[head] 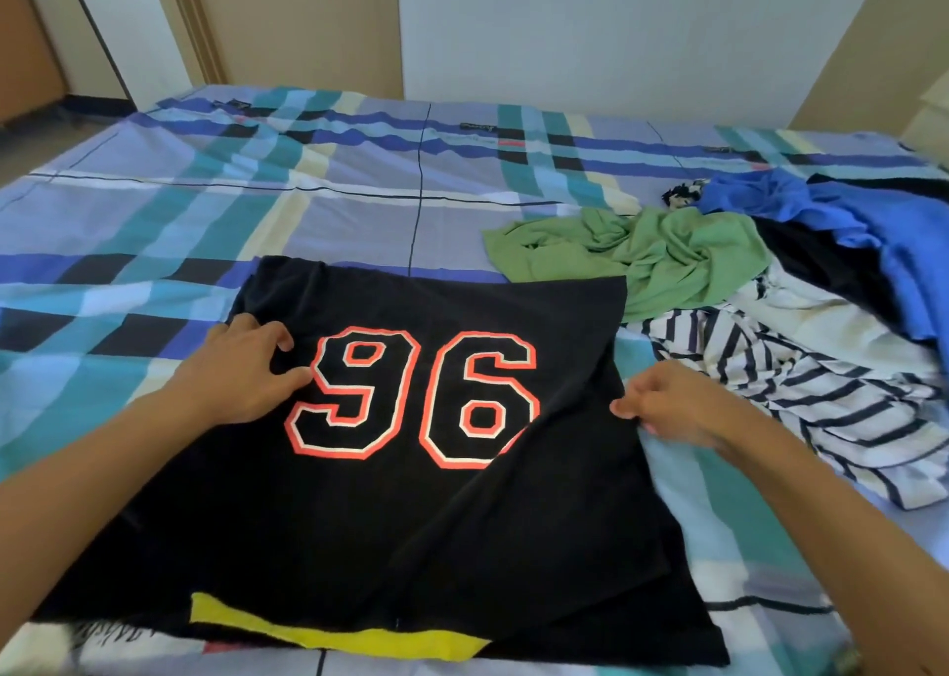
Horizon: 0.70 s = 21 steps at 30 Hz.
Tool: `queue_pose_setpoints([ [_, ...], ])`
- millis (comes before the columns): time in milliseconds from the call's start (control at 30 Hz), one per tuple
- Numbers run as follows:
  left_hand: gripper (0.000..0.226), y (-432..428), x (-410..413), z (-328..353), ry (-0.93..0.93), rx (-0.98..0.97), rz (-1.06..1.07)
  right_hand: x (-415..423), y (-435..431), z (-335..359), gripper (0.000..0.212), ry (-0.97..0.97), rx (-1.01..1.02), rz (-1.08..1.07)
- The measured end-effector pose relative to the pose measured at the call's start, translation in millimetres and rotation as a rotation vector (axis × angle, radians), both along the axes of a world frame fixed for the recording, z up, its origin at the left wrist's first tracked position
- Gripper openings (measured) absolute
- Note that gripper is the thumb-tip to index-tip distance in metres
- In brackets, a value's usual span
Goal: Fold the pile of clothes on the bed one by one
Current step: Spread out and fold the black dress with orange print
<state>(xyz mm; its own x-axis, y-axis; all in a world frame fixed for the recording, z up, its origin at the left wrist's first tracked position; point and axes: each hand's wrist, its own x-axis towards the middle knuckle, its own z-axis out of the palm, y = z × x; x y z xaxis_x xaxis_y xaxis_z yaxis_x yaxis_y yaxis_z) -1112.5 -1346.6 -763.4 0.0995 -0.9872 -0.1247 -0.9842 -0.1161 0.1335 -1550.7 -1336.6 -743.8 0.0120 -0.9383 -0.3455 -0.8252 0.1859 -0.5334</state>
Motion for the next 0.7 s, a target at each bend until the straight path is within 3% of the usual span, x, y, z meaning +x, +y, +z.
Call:
queue_pose_setpoints([
  [100, 0.055, -2, -4, 0, -0.047, 0.041, 0.031, -11, -1, 15, 0.042, 0.036, 0.150, 0.068],
  [200, 0.060, 8, -38, 6, -0.227, -0.063, 0.025, -9, -9, 4, 0.024, 0.047, 0.054, -0.013],
  [233, 0.060, 16, -55, 7, -0.225, -0.160, -0.047, -6, -14, 0, 0.021, 0.022, -0.016, -0.095],
  [300, 0.058, 40, -95, 9, -0.014, -0.316, -0.304, 1, -22, -5, 0.048, -0.132, -0.110, -0.242],
  [333, 0.057, 54, -116, 8, 0.129, -0.316, -0.459, 4, -26, -6, 0.058, -0.243, -0.122, -0.274],
  [400, 0.054, 82, -155, 1, 0.288, -0.231, -0.741, 10, -29, -9, 0.057, -0.442, -0.141, -0.266],
  [533, 0.045, 125, -224, -32, 0.098, -0.161, -1.057, 18, -29, -17, 0.048, -0.627, -0.166, -0.223],
  [600, 0.043, 126, -246, -30, 0.047, -0.019, -1.060, 19, -28, -21, 0.048, -0.663, -0.166, -0.239],
  [700, 0.051, 130, -265, -19, -0.014, -0.084, -1.112, 22, -34, -24, 0.047, -0.753, -0.147, -0.283],
])
